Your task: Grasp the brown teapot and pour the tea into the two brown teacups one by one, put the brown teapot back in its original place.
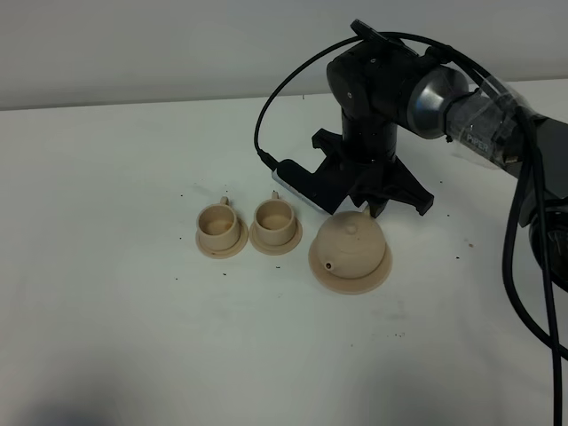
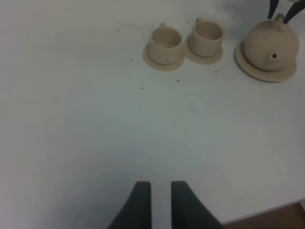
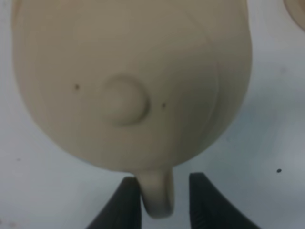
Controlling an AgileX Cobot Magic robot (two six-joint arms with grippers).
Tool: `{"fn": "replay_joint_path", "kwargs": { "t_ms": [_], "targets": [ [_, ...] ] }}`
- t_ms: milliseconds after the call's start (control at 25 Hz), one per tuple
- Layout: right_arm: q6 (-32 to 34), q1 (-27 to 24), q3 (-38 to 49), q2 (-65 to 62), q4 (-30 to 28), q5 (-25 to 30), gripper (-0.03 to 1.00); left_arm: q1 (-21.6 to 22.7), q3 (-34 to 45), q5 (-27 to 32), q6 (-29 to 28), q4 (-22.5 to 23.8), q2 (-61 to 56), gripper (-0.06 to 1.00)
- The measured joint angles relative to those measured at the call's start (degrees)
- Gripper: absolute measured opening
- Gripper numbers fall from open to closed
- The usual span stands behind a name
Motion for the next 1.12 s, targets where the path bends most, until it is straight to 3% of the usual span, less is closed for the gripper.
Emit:
{"fn": "replay_joint_path", "kwargs": {
  "t_ms": [240, 1120],
  "targets": [
    [4.7, 2.1, 0.0, 0.0, -4.2, 0.1, 0.25, 0.0, 0.0, 0.0, 0.0, 0.0, 0.0, 0.13],
    [4.6, 2.2, 3.3, -1.7, -4.6, -0.1, 0.24, 0.0, 0.0, 0.0, 0.0, 0.0, 0.0, 0.13]
  ]
}}
